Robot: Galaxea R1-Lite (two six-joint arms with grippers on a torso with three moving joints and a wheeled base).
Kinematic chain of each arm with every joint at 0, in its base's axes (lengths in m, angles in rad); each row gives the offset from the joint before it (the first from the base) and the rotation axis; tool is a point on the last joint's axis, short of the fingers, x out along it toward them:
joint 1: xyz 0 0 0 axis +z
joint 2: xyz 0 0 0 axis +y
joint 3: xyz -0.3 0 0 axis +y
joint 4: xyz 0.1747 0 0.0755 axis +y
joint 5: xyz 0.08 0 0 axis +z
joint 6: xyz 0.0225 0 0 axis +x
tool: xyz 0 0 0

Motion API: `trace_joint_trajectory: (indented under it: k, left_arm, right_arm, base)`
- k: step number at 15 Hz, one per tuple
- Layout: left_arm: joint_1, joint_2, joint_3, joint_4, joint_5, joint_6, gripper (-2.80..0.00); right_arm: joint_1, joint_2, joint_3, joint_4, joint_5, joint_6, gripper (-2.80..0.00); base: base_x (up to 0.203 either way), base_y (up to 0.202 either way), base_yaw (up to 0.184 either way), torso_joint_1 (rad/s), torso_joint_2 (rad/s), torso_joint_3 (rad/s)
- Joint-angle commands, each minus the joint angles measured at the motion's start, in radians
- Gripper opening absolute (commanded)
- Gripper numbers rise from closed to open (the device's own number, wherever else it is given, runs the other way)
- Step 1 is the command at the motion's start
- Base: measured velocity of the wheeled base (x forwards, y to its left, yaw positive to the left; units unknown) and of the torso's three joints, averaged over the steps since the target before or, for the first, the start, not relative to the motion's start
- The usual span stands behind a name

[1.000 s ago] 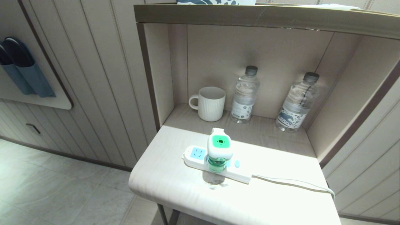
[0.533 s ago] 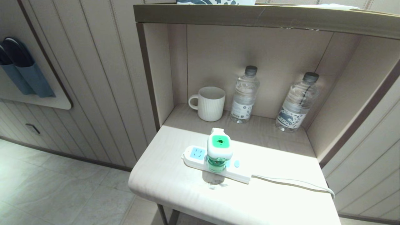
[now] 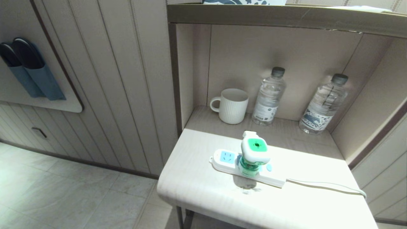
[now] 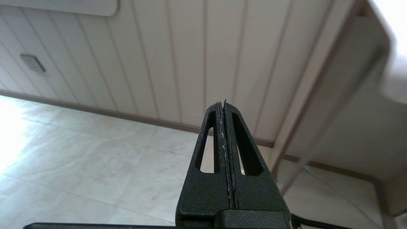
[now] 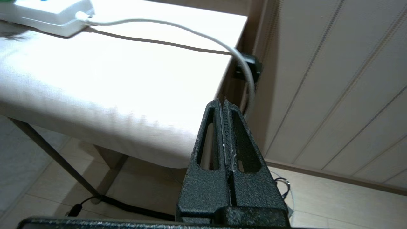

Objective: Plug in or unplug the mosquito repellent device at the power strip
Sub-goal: Pick up the mosquito repellent liquid

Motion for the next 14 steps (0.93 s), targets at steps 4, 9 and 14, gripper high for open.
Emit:
trace_joint_trajectory:
  k: [4, 9, 14]
  left_arm:
    - [0.000, 0.001, 0.000, 0.000, 0.000, -0.002, -2.80]
    - [0.000, 0.001, 0.000, 0.001, 0.000, -0.002, -2.80]
    - [0.000, 0.001, 0.000, 0.000, 0.000, -0.002, -2.80]
  right_arm:
    - [0.000, 0.000, 0.000, 0.000, 0.000, 0.000, -2.80]
    - [0.000, 0.000, -0.001, 0.000, 0.001, 0.000, -2.80]
    - [0.000, 0.000, 0.000, 0.000, 0.001, 0.000, -2.80]
  base:
    - [0.000, 0.174, -0.001, 0.005, 0.00, 0.003]
    - [0.000, 0.014, 0.000, 0.001, 0.00, 0.000]
    - [0.000, 0.000, 0.000, 0.000, 0.00, 0.000]
